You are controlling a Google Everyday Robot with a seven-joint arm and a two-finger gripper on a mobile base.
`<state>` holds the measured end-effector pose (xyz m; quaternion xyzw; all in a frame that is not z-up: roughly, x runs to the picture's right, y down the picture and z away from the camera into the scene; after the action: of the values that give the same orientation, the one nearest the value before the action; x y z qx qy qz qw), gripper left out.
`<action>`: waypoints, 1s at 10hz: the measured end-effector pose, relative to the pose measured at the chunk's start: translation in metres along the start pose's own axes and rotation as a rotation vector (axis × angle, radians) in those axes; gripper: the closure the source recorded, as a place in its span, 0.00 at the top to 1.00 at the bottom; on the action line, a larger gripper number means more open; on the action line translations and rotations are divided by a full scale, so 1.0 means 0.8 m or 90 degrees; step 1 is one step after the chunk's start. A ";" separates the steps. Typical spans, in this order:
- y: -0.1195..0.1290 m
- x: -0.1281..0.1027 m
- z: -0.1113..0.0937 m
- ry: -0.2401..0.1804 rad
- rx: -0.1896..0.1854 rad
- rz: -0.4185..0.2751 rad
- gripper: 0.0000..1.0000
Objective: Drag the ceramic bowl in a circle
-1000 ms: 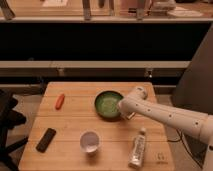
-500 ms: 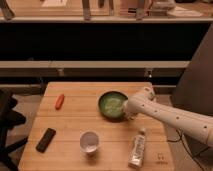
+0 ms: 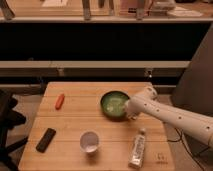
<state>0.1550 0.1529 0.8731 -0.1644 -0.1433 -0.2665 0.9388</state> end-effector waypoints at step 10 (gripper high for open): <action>0.022 0.037 -0.013 0.004 -0.006 0.039 0.00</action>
<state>0.1904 0.1495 0.8700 -0.1725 -0.1338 -0.2386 0.9462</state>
